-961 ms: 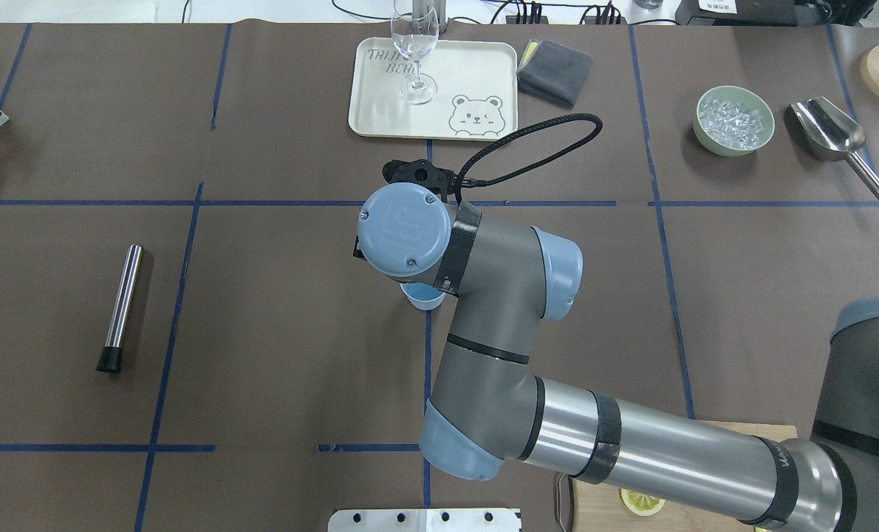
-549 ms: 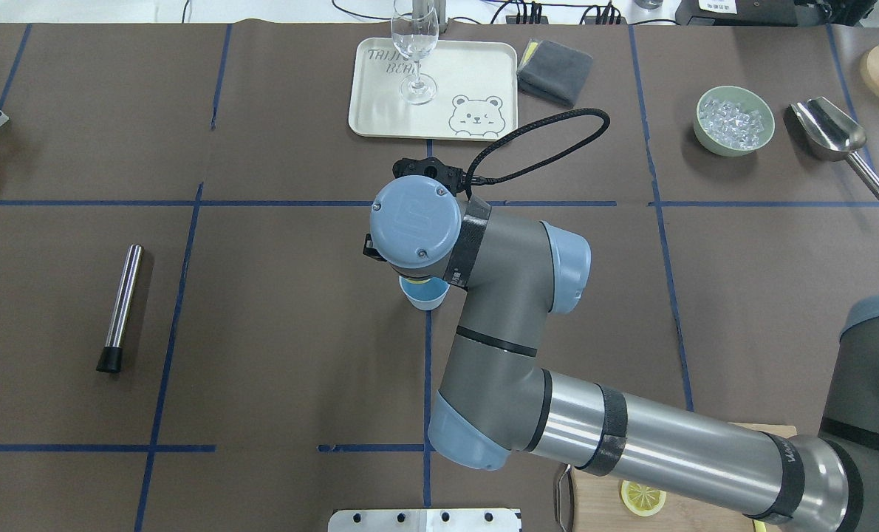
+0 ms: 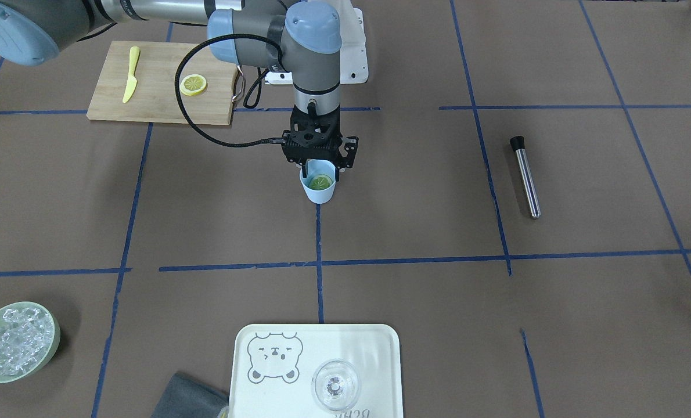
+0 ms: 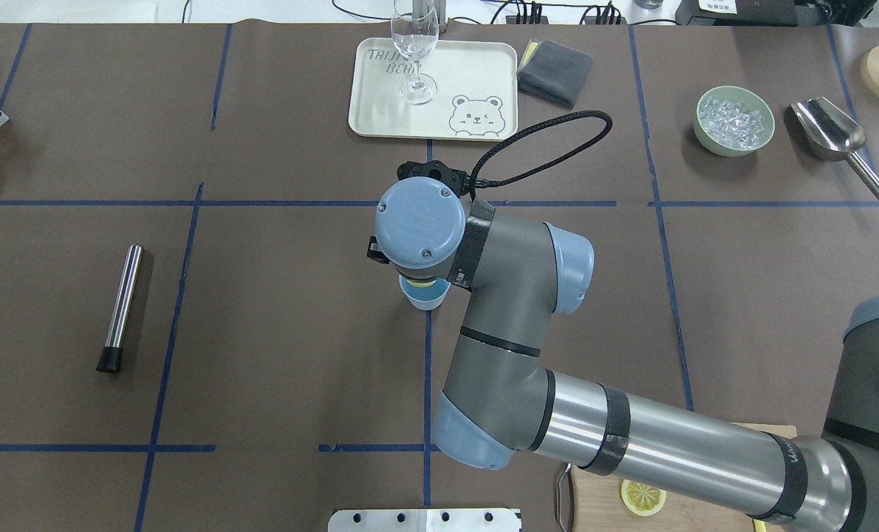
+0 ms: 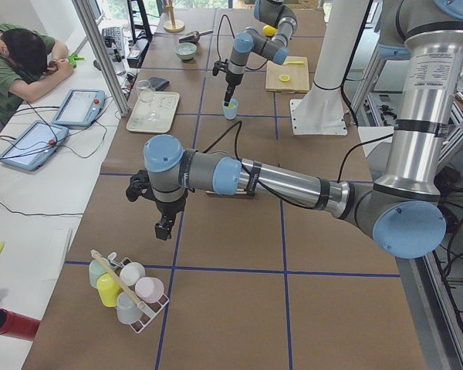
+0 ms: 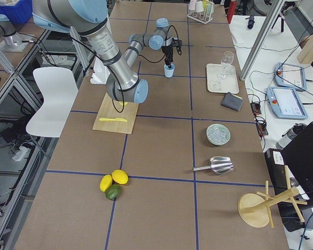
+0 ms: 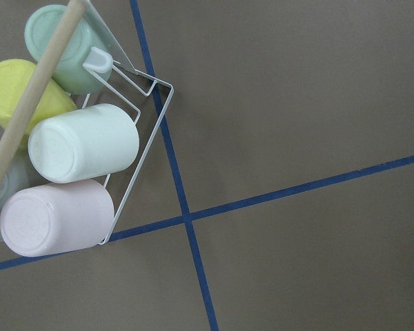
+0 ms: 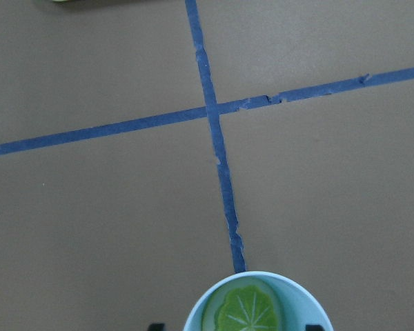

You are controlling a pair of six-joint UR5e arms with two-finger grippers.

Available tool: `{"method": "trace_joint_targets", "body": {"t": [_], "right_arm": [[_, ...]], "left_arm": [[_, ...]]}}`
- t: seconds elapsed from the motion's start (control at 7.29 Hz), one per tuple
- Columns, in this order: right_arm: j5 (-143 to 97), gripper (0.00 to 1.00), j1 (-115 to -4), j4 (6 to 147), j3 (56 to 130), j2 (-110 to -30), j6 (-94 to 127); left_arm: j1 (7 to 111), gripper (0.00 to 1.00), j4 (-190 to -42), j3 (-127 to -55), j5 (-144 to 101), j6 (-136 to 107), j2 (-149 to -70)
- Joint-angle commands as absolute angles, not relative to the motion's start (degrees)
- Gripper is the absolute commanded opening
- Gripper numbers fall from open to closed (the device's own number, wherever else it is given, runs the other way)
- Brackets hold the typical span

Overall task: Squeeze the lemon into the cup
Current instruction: 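Raise the right gripper toward the ice bowl while the left reaches for the muddler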

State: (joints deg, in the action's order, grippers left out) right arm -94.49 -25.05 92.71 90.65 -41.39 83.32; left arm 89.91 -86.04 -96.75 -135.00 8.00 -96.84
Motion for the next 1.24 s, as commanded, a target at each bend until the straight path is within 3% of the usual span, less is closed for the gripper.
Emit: {"method": "trace_joint_targets", "body": {"t": [0.0,0.55,1.1], "right_arm": [[-95.5,1.00,-25.8,93.0,90.9,-41.1,83.3],[-103.6,1.00,-34.4,103.4,99.0,-44.4,71.1],[-116.4,1.00,-50.9,102.9,110.6,-63.9,42.5]], "left_arm": [[89.9,1.00,-86.0,-96.8,-135.0,8.0,-96.9],[86.0,1.00,-85.9,-97.3,-135.3,3.2,-99.0],[72.4,1.00,-86.1,-102.0,-135.4,-16.1,-99.8]]}}
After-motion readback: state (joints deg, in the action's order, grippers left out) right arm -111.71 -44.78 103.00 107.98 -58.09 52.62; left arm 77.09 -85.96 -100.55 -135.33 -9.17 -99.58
